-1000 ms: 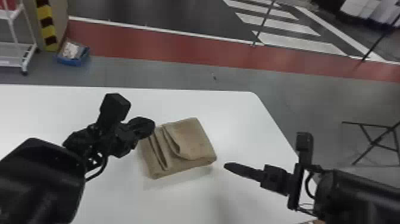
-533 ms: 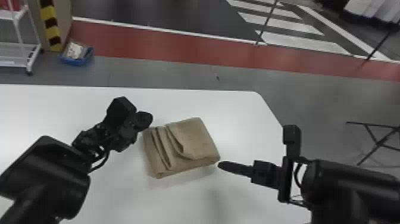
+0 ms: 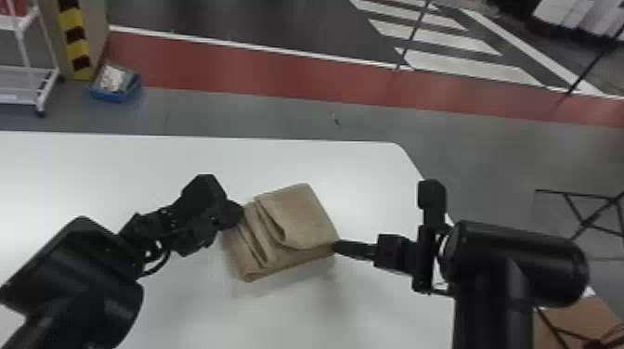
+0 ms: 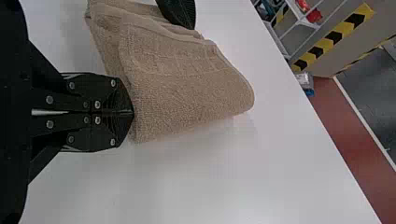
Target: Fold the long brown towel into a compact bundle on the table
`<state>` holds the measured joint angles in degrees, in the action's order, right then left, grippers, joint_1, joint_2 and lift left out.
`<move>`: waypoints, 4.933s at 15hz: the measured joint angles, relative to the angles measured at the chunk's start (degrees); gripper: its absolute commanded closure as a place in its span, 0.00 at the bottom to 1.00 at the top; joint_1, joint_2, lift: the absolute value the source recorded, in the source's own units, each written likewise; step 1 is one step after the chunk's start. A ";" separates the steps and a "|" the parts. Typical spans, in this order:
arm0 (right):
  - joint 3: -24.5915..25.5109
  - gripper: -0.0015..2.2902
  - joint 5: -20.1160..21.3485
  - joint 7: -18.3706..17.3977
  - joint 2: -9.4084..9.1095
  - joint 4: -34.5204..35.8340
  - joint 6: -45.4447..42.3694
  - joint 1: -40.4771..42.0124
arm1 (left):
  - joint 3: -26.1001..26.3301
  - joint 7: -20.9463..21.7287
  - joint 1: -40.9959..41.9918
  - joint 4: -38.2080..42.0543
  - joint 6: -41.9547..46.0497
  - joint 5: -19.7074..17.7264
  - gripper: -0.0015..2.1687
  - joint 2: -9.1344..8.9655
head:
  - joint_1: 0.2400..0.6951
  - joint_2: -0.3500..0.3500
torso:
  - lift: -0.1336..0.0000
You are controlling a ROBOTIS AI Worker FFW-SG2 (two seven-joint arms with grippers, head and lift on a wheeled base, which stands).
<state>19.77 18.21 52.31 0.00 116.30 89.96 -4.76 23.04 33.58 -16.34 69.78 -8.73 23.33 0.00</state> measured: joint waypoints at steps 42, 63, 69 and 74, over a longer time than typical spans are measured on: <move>-14.79 0.82 0.28 -3.77 0.00 -35.80 -42.58 -16.48 | -23.70 19.73 29.31 46.68 -14.28 -2.92 0.95 0.00 | 1.00 0.41 | 0.07; -43.80 0.03 31.15 25.74 16.55 -13.84 -53.96 -16.00 | -30.84 -8.54 52.82 57.79 7.42 -28.22 0.01 0.00 | 1.00 0.65 | 0.07; -46.73 0.04 32.54 25.74 17.25 -22.41 -73.54 -20.04 | -28.67 -12.27 53.16 56.61 9.77 -27.31 0.01 0.00 | 1.00 0.66 | 0.07; -49.48 0.08 32.16 25.74 18.52 -25.72 -77.00 -22.31 | -28.69 -13.37 53.08 54.97 12.95 -28.45 0.01 0.00 | 1.00 0.67 | 0.07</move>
<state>-29.71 50.37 78.05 18.52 90.57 12.96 -27.07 -5.65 20.21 36.73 124.75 4.23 -5.11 0.00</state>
